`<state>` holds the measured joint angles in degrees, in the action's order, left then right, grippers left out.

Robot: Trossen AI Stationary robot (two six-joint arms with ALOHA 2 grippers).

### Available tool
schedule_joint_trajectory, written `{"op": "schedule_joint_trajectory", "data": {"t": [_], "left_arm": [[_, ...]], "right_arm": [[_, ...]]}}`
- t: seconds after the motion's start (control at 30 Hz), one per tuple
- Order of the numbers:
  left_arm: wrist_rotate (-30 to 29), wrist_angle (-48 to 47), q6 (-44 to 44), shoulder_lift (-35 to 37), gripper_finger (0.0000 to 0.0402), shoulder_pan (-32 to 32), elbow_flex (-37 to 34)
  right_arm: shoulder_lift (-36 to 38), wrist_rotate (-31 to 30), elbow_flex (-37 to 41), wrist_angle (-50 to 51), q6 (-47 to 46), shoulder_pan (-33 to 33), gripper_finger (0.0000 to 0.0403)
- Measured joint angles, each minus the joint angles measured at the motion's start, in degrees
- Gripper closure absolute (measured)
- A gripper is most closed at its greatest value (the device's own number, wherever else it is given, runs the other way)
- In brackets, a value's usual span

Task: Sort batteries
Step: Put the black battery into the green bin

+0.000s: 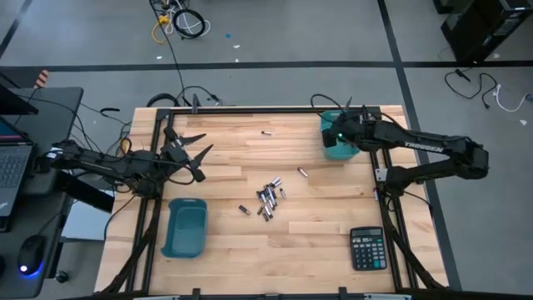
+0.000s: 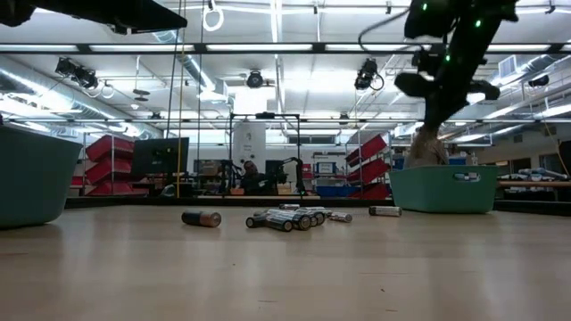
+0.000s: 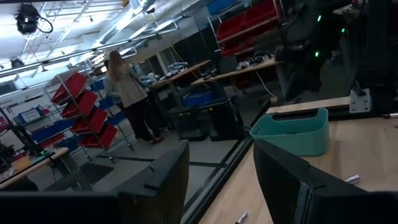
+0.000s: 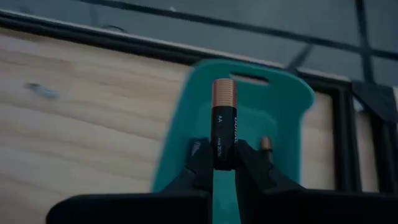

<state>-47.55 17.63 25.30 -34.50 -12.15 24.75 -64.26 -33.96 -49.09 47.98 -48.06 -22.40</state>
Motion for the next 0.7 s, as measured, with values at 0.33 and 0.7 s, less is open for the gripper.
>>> {"op": "schedule_joint_trajectory", "data": {"t": [0.33,0.7], "left_arm": [[0.32,-0.57,-4.86,0.02,0.0220,0.16,0.00],[9.32,-8.15,-10.60,-0.07,0.0220,0.16,0.00]], "right_arm": [[-4.92,3.04,2.73,-2.14,-2.85,-5.89,0.0375],[-12.78,5.22,2.78,-4.44,-0.86,-11.09,0.0375]]}}
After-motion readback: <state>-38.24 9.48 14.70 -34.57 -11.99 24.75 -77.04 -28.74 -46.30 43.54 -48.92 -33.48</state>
